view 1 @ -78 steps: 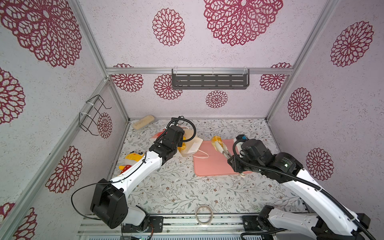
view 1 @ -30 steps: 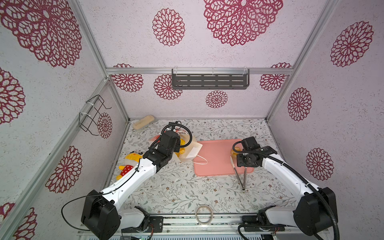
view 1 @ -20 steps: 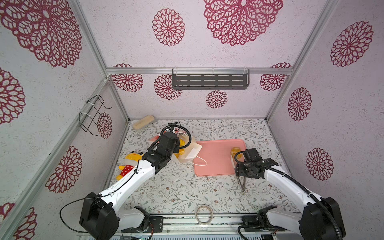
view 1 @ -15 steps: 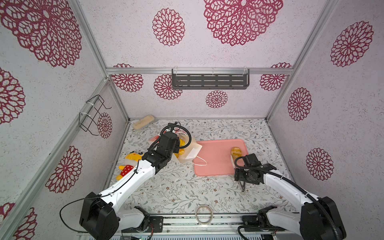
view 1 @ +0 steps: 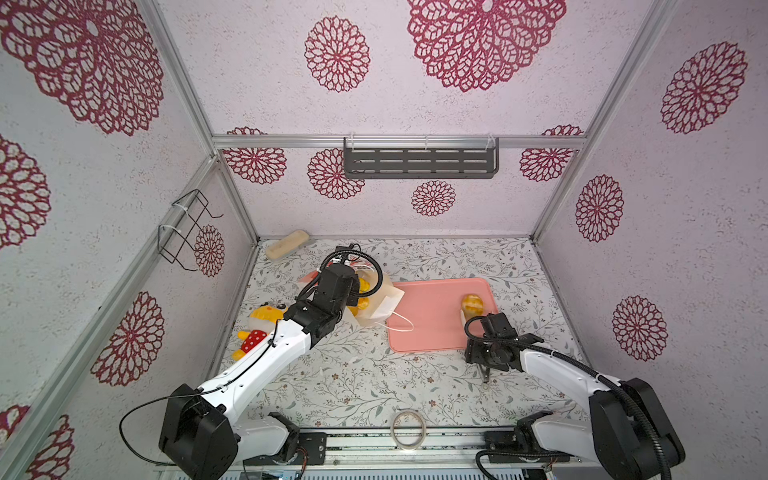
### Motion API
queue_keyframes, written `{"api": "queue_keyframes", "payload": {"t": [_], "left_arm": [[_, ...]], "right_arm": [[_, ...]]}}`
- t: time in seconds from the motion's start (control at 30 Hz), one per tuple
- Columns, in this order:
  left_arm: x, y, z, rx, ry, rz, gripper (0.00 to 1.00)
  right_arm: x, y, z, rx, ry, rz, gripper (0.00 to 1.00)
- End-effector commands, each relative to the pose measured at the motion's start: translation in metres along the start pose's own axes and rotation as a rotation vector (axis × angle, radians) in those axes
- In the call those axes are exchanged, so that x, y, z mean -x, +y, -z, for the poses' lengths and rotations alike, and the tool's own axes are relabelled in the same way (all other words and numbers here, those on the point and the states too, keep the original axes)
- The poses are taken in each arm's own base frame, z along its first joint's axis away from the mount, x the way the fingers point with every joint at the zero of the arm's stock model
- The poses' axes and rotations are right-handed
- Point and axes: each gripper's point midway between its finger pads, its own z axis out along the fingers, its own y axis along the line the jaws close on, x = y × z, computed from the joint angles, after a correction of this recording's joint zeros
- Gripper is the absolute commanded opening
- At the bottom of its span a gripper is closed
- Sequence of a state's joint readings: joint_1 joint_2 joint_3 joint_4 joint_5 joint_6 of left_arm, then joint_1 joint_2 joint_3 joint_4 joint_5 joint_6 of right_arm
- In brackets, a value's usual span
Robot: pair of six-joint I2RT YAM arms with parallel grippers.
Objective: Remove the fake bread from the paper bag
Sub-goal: 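Open the tongs with the right gripper to drop the roll onto the tray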
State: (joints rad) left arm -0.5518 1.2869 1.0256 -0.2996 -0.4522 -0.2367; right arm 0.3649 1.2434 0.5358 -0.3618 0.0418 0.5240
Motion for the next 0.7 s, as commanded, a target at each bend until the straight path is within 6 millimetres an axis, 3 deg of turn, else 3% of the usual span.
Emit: {"api": "queue_keyframes", "payload": {"t": [0.0, 0.17, 0.27, 0.47, 0.67], "left_arm": [[-0.002, -0.005, 0.0, -0.022, 0.001, 0.01, 0.0], [-0.002, -0.005, 0.0, -0.022, 0.004, 0.009, 0.0], [-0.002, -0.005, 0.0, -0.019, 0.003, 0.009, 0.0], [0.002, -0.005, 0.002, -0.02, -0.005, 0.008, 0.0], [0.004, -0.006, 0.003, -0.027, -0.01, 0.017, 0.0]], "right_arm": [[-0.001, -0.009, -0.006, -0.04, -0.021, -0.012, 0.73], [-0.01, -0.016, -0.007, -0.052, -0.026, -0.019, 0.56], [-0.006, -0.012, 0.005, -0.024, -0.053, -0.03, 0.45], [0.022, -0.003, 0.062, 0.022, -0.163, -0.042, 0.41], [0.027, 0.005, 0.091, 0.041, -0.137, -0.045, 0.41]]}}
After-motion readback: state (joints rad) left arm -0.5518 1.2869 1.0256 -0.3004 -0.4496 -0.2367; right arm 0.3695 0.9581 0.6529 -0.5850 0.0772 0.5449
